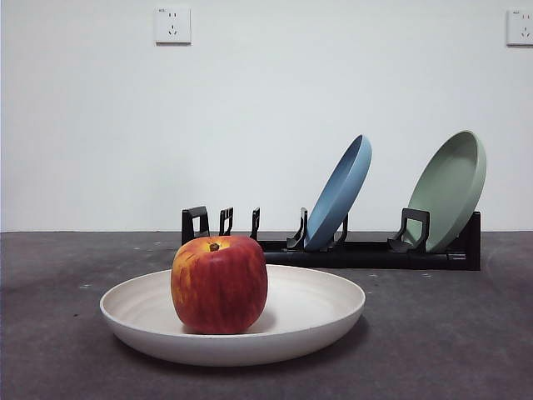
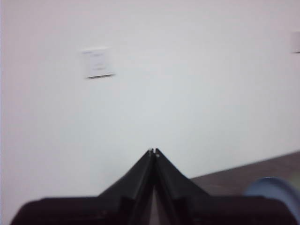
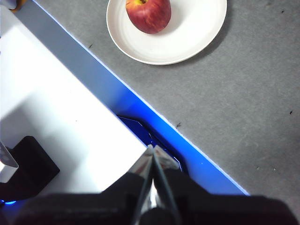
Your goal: Take the yellow plate from the plate rack,put the plate on the table,take the apple from the table,put the apple in the plate
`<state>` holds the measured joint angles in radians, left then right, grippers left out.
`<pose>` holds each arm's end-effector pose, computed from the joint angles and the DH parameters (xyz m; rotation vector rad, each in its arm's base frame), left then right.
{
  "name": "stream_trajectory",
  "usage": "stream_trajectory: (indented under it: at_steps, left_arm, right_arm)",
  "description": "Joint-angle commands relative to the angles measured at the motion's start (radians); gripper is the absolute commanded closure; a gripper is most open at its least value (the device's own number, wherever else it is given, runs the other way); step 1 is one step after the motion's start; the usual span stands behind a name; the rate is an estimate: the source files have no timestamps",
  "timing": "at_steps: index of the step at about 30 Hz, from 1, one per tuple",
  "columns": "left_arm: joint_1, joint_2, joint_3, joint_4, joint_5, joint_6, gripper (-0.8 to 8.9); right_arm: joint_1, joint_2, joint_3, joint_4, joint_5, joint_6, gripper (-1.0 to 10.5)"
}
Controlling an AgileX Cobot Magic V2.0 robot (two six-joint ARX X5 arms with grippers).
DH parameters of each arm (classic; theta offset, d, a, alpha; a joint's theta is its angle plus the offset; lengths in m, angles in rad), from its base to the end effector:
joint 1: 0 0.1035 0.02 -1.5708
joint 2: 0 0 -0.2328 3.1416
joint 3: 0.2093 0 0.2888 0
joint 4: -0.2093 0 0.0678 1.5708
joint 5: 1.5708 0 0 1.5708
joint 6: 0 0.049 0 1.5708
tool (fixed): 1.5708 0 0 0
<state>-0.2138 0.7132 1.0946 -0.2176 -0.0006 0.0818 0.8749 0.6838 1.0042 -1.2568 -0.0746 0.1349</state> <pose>0.1945 -0.0422 0.4357 0.0638 -0.1718 -0.2059 0.0984 0.1235 0.3025 -0.2611 0.9472 0.8118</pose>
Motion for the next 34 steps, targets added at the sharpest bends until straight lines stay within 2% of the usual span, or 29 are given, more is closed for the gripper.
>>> stream_trajectory:
  at_steps: [1, 7, 17, 27, 34]
  left_arm:
    - [0.069, -0.093, -0.174, 0.079, 0.002, 0.013, 8.17]
    - [0.16, -0.289, -0.52, 0.204, 0.002, 0.013, 8.17]
    - [0.21, -0.524, -0.905, 0.209, 0.002, -0.01, 8.17]
    - [0.211, -0.646, -1.078, 0.169, 0.002, -0.038, 8.17]
    - [0.211, -0.684, -1.091, 0.03, 0.004, -0.088, 8.17]
  right_arm:
    - [-0.002, -0.002, -0.001, 0.005, 0.003, 0.006, 9.5]
    - [-0.002, -0.002, -0.001, 0.005, 0.003, 0.006, 9.5]
    - [-0.002, -0.002, -0.001, 0.005, 0.003, 0.006, 9.5]
    - [-0.002, -0.002, -0.001, 0.005, 0.003, 0.006, 9.5]
    - [-0.002, -0.002, -0.001, 0.005, 0.003, 0.006, 9.5]
